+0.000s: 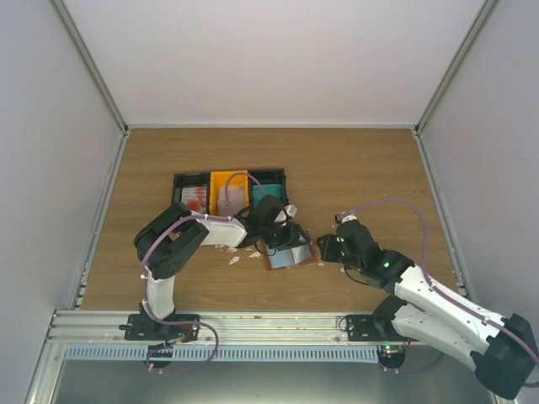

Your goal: Put the credit cards into the card holder

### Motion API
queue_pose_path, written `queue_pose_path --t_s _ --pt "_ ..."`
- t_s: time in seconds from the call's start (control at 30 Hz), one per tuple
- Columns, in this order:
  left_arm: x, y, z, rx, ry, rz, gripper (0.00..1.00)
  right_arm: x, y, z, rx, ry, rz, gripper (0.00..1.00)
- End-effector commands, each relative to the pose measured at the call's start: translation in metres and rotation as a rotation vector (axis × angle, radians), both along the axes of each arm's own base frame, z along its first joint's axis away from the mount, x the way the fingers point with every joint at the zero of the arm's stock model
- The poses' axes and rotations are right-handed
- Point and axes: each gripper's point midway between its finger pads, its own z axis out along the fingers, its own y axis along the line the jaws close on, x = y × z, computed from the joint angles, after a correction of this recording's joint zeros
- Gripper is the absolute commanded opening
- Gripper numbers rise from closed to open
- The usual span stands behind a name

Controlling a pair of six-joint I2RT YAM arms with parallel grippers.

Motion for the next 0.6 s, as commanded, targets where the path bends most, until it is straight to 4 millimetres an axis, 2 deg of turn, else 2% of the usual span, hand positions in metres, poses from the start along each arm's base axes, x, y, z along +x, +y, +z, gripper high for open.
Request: queue_pose_path --t_s 0.0,0.1,0.2,0.27,0.37,0.47,0.57 --pt "0.003 -0.001 -0.013 0.098 -0.032 0.017 0.43 0.0 0.013 0.01 0.006 -0.007 0.088 0.17" --pt "0.0 0.001 -0.021 0.135 -0.018 0.023 0.35 -0.005 0.023 -0.004 0.0 0.039 0.144 0.13" --pt "-0.003 0.003 -0.027 0.16 -0.01 0.028 0.25 -0.008 0.032 -0.019 -0.001 0.079 0.2 0.06" --pt "-0.005 0.004 -0.028 0.173 -0.013 0.026 0.22 -0.011 0.04 -0.027 -0.001 0.103 0.249 0.01" --pt "-0.008 0.005 -0.031 0.186 -0.014 0.019 0.18 -0.014 0.049 -0.039 -0.005 0.142 0.301 0.01" --pt "-0.009 0.007 -0.034 0.197 -0.011 0.016 0.17 -0.013 0.043 -0.053 -0.055 0.184 0.271 0.01" --pt "-0.011 0.008 -0.031 0.197 -0.016 0.007 0.17 -0.013 0.028 -0.074 -0.139 0.244 0.214 0.01"
